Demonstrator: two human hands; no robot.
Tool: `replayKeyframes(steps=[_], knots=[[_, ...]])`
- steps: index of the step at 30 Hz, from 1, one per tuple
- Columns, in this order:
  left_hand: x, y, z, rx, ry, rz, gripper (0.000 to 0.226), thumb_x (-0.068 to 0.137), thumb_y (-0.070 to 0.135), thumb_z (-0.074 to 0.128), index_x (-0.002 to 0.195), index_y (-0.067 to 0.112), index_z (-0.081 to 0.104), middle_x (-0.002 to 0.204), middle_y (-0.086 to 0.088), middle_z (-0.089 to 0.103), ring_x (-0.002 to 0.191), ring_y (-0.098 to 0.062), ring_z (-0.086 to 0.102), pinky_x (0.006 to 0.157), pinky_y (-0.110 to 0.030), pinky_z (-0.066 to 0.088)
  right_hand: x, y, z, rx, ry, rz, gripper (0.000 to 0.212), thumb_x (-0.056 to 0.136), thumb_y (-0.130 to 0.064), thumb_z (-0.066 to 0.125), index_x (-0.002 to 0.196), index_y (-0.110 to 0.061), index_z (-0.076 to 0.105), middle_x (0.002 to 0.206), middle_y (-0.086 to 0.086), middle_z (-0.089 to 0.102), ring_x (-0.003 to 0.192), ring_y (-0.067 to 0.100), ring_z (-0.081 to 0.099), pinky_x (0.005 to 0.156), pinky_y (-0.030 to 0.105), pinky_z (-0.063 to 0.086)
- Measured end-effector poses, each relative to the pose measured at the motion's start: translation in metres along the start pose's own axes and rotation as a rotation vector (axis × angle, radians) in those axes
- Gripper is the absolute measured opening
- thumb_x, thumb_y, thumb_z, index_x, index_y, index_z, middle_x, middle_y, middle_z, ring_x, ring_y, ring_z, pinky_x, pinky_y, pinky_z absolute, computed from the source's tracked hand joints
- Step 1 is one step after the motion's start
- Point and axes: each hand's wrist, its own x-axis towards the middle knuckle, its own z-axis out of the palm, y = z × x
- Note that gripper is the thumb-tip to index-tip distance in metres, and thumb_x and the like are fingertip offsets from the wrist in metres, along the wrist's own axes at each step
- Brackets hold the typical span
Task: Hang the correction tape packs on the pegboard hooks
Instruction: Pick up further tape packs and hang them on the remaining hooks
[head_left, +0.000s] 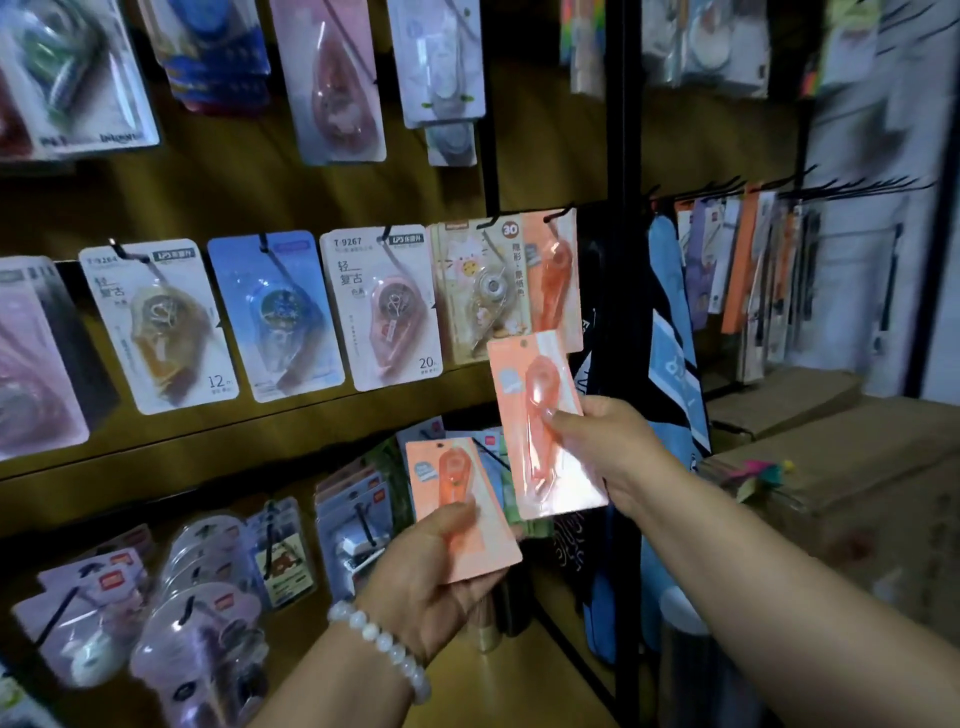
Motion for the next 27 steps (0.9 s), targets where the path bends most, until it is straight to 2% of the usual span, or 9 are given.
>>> replayKeyframes(steps=[4,6,9,12,15,17,22,27], knots=[[-0.002,0.001,-0.004,0.091,0.028,-0.011,0.014,0.092,0.001,0.05,0.105,0.0,0.055,0.072,-0.023,0.074,0.069,-0.036,0.072,0.061,-0.045,0.059,0.024,-0.033,-0.019,0.018,0.11,-0.186,0.022,0.085,-0.029,0.071,0.095,-0.009,0.07,0.092,0.009,0.072,0.086,0.023,0.065,0.083,0.037,0.051],[-0.002,0.001,-0.005,0.126,0.032,-0.002,0.016,0.091,0.0,0.049,0.106,0.001,0.055,0.073,-0.024,0.074,0.064,-0.034,0.073,0.063,-0.045,0.059,0.036,-0.053,-0.028,0.018,0.162,-0.239,0.027,0.086,-0.034,0.069,0.105,-0.014,0.068,0.097,0.005,0.073,0.092,0.023,0.068,0.09,0.04,0.054],[-0.003,0.004,-0.005,0.135,0.032,0.009,0.016,0.091,0.0,0.05,0.107,0.003,0.054,0.073,-0.023,0.074,0.066,-0.035,0.073,0.064,-0.046,0.059,0.051,-0.079,-0.037,0.067,0.187,-0.303,0.024,0.089,-0.031,0.066,0.109,-0.017,0.065,0.094,0.001,0.072,0.089,0.022,0.069,0.089,0.044,0.056],[-0.005,0.007,-0.003,0.133,0.028,0.009,0.018,0.09,-0.001,0.051,0.108,0.002,0.055,0.075,-0.023,0.074,0.072,-0.037,0.072,0.065,-0.047,0.059,0.059,-0.097,-0.039,0.045,0.189,-0.308,0.019,0.092,-0.027,0.062,0.111,-0.023,0.062,0.097,-0.002,0.07,0.089,0.02,0.069,0.086,0.042,0.057],[-0.006,0.006,-0.001,0.13,0.028,0.006,0.019,0.09,-0.002,0.051,0.108,0.001,0.055,0.076,-0.024,0.074,0.072,-0.037,0.072,0.066,-0.048,0.059,0.064,-0.1,-0.036,0.011,0.189,-0.291,0.038,0.092,-0.028,0.063,0.128,-0.023,0.056,0.109,0.002,0.07,0.09,0.023,0.07,0.084,0.046,0.058],[-0.008,0.005,-0.001,0.128,0.026,0.007,0.02,0.09,-0.002,0.051,0.109,0.001,0.055,0.078,-0.024,0.075,0.069,-0.036,0.073,0.065,-0.046,0.059,0.063,-0.097,-0.034,-0.005,0.18,-0.302,0.044,0.091,-0.027,0.063,0.134,-0.026,0.05,0.113,0.002,0.069,0.091,0.023,0.07,0.081,0.044,0.059],[-0.008,0.002,-0.002,0.133,0.028,0.009,0.022,0.089,-0.003,0.052,0.11,0.0,0.056,0.085,-0.025,0.075,0.066,-0.035,0.074,0.062,-0.043,0.059,0.062,-0.09,-0.029,0.03,0.176,-0.341,0.052,0.09,-0.026,0.066,0.137,-0.03,0.045,0.11,0.001,0.069,0.085,0.017,0.071,0.065,0.032,0.059],[-0.008,0.001,-0.004,0.124,0.02,0.002,0.025,0.089,-0.004,0.052,0.114,-0.002,0.055,0.093,-0.029,0.073,0.07,-0.037,0.074,0.064,-0.046,0.059,0.067,-0.093,-0.025,0.068,0.218,-0.362,0.047,0.092,-0.025,0.063,0.135,-0.029,0.046,0.109,0.001,0.069,0.085,0.016,0.071,0.069,0.033,0.06]])
